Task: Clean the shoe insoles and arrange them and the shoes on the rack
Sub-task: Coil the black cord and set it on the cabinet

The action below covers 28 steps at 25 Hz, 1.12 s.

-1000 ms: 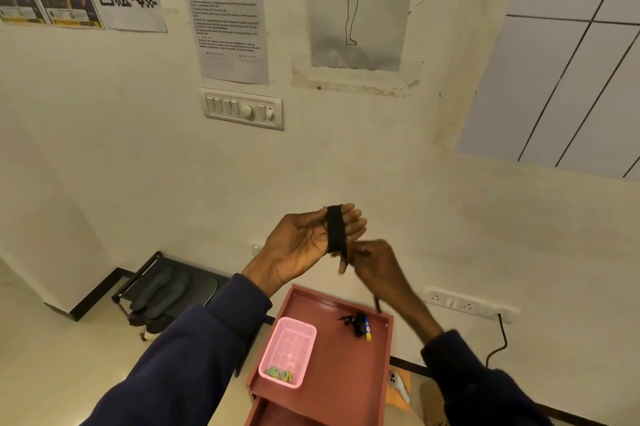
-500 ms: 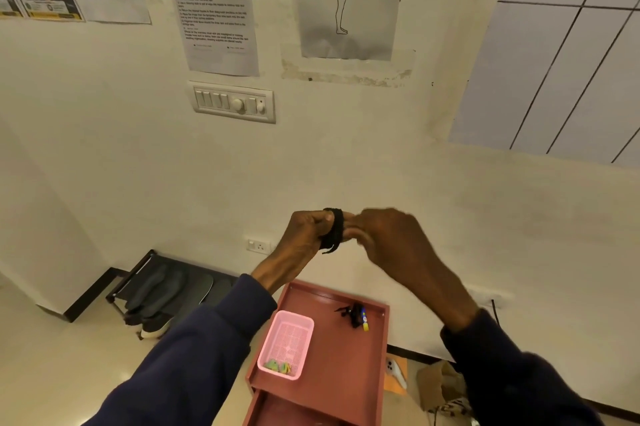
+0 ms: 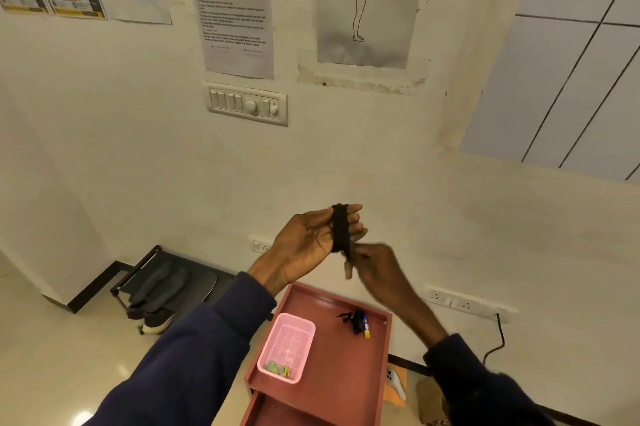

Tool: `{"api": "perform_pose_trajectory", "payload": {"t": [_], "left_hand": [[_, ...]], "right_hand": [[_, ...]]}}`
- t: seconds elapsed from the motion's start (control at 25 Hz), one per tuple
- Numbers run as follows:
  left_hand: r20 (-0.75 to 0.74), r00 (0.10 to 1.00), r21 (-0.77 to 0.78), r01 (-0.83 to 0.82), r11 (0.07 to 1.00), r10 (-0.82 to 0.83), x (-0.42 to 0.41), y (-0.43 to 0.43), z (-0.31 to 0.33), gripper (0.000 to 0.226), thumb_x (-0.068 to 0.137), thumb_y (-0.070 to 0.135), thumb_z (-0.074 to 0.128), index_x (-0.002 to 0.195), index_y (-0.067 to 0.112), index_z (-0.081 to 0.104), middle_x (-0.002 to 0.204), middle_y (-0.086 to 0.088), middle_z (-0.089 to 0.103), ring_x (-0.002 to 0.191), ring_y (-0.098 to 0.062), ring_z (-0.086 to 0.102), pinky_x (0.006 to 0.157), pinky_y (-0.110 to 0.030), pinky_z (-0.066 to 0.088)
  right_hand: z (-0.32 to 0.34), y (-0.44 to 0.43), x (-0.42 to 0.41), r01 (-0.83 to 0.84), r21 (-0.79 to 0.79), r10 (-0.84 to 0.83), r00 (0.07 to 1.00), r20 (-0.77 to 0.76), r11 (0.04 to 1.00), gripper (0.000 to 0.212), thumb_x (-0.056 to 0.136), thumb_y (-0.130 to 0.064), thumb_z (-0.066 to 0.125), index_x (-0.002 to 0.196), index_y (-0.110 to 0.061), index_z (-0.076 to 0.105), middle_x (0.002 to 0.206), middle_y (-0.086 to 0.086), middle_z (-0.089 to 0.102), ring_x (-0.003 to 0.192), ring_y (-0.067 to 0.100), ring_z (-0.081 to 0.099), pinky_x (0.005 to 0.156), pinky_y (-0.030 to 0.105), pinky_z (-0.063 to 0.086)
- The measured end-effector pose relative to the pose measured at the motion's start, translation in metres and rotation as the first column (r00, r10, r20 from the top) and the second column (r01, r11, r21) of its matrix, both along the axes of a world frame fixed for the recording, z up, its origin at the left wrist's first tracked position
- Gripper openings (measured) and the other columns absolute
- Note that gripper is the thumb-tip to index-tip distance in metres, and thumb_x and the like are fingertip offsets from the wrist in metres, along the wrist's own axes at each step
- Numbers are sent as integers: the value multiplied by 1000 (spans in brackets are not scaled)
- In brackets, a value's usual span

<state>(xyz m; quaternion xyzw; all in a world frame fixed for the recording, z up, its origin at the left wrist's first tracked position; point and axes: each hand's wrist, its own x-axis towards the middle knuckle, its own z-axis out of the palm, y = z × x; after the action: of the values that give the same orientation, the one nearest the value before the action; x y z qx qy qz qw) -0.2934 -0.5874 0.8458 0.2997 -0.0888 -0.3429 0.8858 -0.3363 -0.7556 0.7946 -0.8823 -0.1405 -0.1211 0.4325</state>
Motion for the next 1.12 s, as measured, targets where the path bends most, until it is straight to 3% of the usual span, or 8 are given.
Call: {"api": "perform_pose_trajectory", "payload": {"t": [0.2, 0.4, 0.52, 0.6, 0.68, 0.8, 0.92, 1.12], "left_hand": [[126, 975, -39, -178, 983, 181, 12, 1, -12, 35, 95, 11, 52, 118, -8, 71, 124, -24, 70, 113, -36, 70, 95, -41, 59], [268, 926, 165, -314, 935, 264, 15, 0, -20, 43, 100, 12, 47, 133, -14, 53, 132, -30, 64, 118, -41, 66, 99, -36, 57], [208, 952, 315, -281, 906, 223, -2, -5, -15, 44, 105, 9, 34, 130, -22, 52, 126, -36, 62, 100, -40, 69, 81, -35, 63], [177, 975, 388, -196, 901, 136, -15, -8, -10, 49, 109, 19, 31, 115, -20, 60, 102, -32, 69, 79, -36, 71, 73, -37, 64], [230, 973, 465, -116, 878, 7, -25, -8, -8, 64, 111, 35, 28, 100, -15, 66, 79, -22, 70, 66, -33, 71, 71, -37, 62], [182, 981, 463, -27, 886, -66, -32, -6, -8, 67, 109, 45, 32, 87, -8, 67, 64, -15, 62, 54, -27, 60, 68, -36, 58], [111, 990, 400, 34, 916, -86, -36, 2, -7, 50, 106, 36, 41, 78, 1, 63, 56, -7, 51, 46, -20, 49, 63, -33, 51], [-19, 1000, 257, 16, 966, -12, -34, 7, -18, 45, 107, 31, 46, 73, 5, 62, 58, -3, 46, 45, -14, 46, 58, -28, 52]], "right_hand": [[-19, 34, -44, -37, -39, 35, 998, -51, 999, 25, 103, -14, 50, 114, -19, 72, 74, -8, 69, 72, 10, 68, 76, 23, 54], [23, 24, -51, 38, -463, 28, 991, 135, 886, 19, 90, -5, 57, 92, -18, 71, 78, 4, 66, 70, 23, 64, 62, 42, 54], [55, 6, -28, 240, -499, -13, 910, 415, 833, 29, 74, 1, 68, 85, -25, 66, 69, 3, 59, 58, 29, 60, 47, 37, 50], [67, -6, -8, 257, -505, 16, 880, 474, 824, 24, 77, 1, 69, 83, -22, 70, 72, 2, 59, 63, 25, 60, 51, 37, 51], [69, -15, 7, 177, -380, 3, 904, 428, 908, 13, 90, -8, 67, 88, -17, 76, 80, 0, 67, 74, 18, 64, 63, 37, 53], [58, -13, 5, 66, 86, -75, 990, 115, 994, 8, 88, -8, 72, 85, -11, 80, 82, -3, 75, 74, 11, 70, 67, 27, 54], [38, 2, -14, 112, 465, -21, 980, -196, 878, 12, 91, -2, 66, 91, -1, 77, 82, 12, 76, 76, 26, 74, 73, 36, 60], [18, 24, -39, 141, 800, 184, 936, -299, 583, 23, 100, -8, 53, 110, 5, 70, 96, 20, 73, 84, 28, 70, 75, 33, 58]]}}
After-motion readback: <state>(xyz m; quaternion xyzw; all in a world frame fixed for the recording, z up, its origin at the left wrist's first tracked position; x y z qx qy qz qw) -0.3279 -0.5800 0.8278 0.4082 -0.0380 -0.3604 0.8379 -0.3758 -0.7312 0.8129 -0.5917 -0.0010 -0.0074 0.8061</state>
